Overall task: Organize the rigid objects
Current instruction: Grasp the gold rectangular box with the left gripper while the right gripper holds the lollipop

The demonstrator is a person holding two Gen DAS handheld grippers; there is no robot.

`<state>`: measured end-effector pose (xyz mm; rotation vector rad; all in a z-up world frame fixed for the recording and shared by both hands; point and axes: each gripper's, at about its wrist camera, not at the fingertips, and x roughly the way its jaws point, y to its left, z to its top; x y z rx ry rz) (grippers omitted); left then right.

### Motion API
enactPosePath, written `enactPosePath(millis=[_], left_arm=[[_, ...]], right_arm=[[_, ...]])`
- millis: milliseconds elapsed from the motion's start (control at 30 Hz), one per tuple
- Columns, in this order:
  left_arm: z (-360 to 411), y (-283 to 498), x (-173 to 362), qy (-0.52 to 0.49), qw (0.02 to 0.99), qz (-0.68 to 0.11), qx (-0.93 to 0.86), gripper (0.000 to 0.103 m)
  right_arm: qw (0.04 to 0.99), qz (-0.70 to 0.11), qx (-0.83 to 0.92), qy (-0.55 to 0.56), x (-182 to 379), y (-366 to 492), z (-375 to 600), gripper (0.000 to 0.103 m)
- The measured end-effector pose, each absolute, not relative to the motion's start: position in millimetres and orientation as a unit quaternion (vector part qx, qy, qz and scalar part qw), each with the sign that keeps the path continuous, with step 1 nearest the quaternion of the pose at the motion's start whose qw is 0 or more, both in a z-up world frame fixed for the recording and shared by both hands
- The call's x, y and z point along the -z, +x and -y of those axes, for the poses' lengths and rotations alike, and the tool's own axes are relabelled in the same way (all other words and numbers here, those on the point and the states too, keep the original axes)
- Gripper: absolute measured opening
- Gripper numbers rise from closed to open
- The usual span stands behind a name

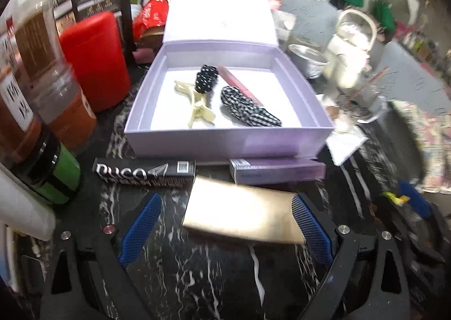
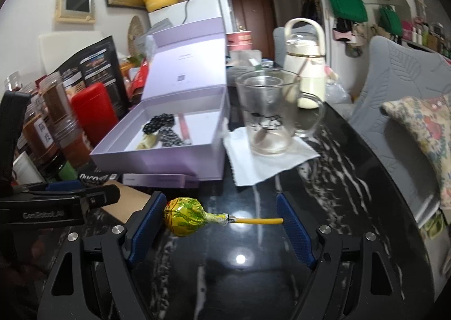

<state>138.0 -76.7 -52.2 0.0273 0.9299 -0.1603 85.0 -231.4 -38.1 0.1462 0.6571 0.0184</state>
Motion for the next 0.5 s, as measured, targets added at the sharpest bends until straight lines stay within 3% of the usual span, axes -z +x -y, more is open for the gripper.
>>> enactPosePath(millis=[500], left_arm=[[108.6,161.8,74.9,0.037,0.866,-0.499,0.011,0.096]], right_arm=[[0.947,-0.307,0.023,0.095,29.8,73.6,271.2,0.081]])
